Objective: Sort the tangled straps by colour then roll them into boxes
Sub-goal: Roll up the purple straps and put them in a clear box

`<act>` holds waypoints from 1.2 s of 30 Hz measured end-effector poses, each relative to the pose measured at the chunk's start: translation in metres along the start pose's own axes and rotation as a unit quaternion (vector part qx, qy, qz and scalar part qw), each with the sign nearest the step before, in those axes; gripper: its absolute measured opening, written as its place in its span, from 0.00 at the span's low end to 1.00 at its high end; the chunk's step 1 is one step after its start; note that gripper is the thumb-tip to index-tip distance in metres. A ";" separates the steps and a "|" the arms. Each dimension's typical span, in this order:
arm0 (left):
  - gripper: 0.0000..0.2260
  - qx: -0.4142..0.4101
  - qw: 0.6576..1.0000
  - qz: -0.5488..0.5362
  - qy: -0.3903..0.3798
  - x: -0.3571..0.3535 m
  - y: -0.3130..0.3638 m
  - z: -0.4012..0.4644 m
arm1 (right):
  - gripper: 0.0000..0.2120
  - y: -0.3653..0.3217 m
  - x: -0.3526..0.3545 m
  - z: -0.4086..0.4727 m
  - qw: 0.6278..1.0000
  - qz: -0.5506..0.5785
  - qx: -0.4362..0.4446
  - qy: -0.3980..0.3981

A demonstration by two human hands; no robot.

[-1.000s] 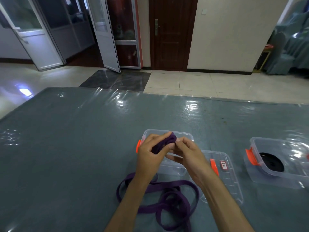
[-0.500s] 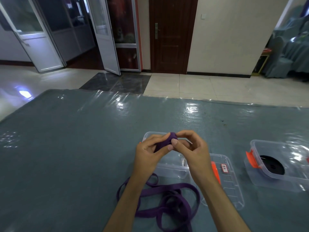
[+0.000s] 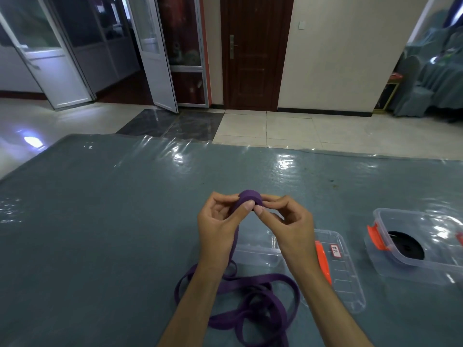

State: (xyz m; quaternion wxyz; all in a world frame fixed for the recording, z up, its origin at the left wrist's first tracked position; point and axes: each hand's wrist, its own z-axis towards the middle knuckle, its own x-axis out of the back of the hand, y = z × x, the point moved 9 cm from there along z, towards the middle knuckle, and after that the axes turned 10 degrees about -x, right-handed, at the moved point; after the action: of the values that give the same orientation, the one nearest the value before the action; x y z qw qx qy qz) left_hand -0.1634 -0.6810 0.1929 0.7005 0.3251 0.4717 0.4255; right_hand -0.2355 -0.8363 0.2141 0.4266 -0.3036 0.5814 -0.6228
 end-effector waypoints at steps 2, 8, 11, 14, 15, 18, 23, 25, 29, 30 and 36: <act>0.10 -0.001 0.999 -0.027 0.017 -0.001 0.002 0.000 | 0.04 -0.004 -0.003 -0.001 1.000 0.005 0.009 -0.006; 0.08 -0.003 0.997 -0.069 0.034 -0.008 0.005 -0.002 | 0.14 -0.006 -0.008 -0.004 1.000 0.005 0.002 -0.024; 0.10 -0.018 1.000 -0.009 0.015 -0.008 0.010 -0.003 | 0.14 -0.006 -0.007 -0.002 1.000 -0.017 -0.010 -0.024; 0.09 -0.020 1.000 0.021 0.004 -0.009 0.014 -0.002 | 0.10 -0.005 -0.007 0.002 0.996 0.028 -0.045 -0.074; 0.07 -0.021 0.999 0.033 0.003 -0.009 0.015 -0.002 | 0.09 -0.006 -0.006 0.002 0.994 0.037 -0.052 -0.084; 0.08 -0.031 0.998 0.063 -0.009 -0.015 0.017 -0.005 | 0.09 -0.015 -0.001 0.002 0.997 0.027 -0.036 -0.062; 0.15 -0.064 0.987 0.101 -0.105 -0.032 0.013 -0.009 | 0.12 -0.010 0.002 -0.001 0.996 0.077 -0.045 -0.022; 0.16 -0.082 0.983 0.129 -0.106 -0.030 0.014 -0.010 | 0.10 -0.005 0.003 0.000 0.995 0.076 -0.057 -0.019; 0.14 -0.096 0.981 0.145 -0.087 -0.020 0.018 -0.009 | 0.08 -0.002 0.011 0.001 0.998 0.022 -0.050 0.012; 0.13 -0.072 0.988 0.117 -0.068 -0.016 0.017 -0.008 | 0.08 -0.002 0.011 0.000 0.998 0.019 -0.050 0.015; 0.09 -0.038 0.998 0.038 -0.018 -0.017 0.009 -0.017 | 0.12 -0.008 0.012 -0.004 0.994 0.081 -0.029 0.062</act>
State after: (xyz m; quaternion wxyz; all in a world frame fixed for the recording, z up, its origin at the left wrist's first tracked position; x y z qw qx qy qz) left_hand -0.1856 -0.6917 0.2009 0.7040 0.3236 0.4300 0.4634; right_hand -0.2460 -0.8448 0.2200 0.4297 -0.2286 0.6476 -0.5863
